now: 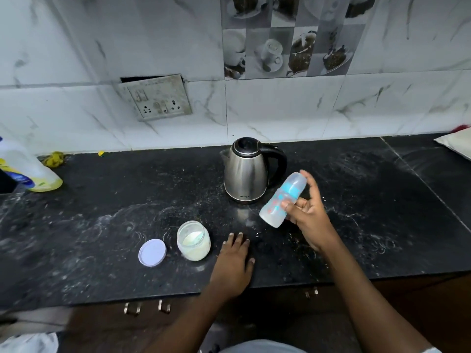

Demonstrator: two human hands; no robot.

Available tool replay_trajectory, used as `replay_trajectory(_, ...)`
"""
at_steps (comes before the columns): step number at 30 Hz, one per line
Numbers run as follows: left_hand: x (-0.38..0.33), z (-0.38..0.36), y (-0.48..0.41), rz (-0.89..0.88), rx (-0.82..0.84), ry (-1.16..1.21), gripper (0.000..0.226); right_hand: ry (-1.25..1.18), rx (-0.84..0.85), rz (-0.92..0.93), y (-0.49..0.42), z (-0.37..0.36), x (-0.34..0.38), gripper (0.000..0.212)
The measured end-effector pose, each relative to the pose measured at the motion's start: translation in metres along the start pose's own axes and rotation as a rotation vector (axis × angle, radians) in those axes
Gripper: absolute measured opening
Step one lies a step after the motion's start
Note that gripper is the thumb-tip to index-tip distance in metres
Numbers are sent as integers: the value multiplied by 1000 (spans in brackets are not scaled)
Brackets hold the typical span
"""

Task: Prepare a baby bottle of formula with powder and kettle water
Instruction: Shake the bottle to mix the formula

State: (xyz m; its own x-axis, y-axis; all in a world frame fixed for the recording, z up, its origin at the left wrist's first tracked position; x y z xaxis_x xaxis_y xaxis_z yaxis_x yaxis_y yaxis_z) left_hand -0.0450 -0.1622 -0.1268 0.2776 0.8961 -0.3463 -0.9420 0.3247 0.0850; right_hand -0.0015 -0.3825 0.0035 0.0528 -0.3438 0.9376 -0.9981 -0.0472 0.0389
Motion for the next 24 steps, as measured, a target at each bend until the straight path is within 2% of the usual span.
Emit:
replay_trajectory(3,-1,-11,2,24,104,-149,74,44,108,-56,0,0,-6,83)
replay_trajectory(6,0,-16,3,42,145,-199,77,-66,-55,-10,-4,9,-2,82)
replay_trajectory(8,0,-21,6,46,152,-217,77,15,59,-36,-4,9,1,86)
replay_trajectory(9,1,-23,8,46,150,-222,77,35,104,-42,-4,9,1,86)
replay_trajectory(12,4,-24,9,46,109,-196,74,-50,-54,17,-3,12,1,85)
replay_trajectory(16,3,-26,13,57,61,-195,71,31,146,-60,2,8,-1,88)
replay_trajectory(19,3,-26,10,88,8,-219,73,-50,-5,-47,1,12,-4,88)
replay_trajectory(22,3,-30,6,102,-8,-242,79,35,155,-71,2,8,-5,86)
replay_trajectory(24,5,-34,6,111,6,-266,85,-1,59,-46,2,10,-5,83)
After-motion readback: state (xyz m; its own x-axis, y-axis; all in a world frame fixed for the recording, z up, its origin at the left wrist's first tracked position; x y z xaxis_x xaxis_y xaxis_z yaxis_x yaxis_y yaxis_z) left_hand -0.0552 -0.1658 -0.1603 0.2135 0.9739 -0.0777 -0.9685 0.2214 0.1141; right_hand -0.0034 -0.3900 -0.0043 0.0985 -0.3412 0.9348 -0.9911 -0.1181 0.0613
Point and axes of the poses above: each hand's wrist, its own y-axis away from the middle knuckle, its own z-axis out of the back of the hand, x = y × z, the point moved 1 cm from there along -y, towards the middle knuckle, and after that the axes turned 8 degrees about -y, right-handed, at the moved point
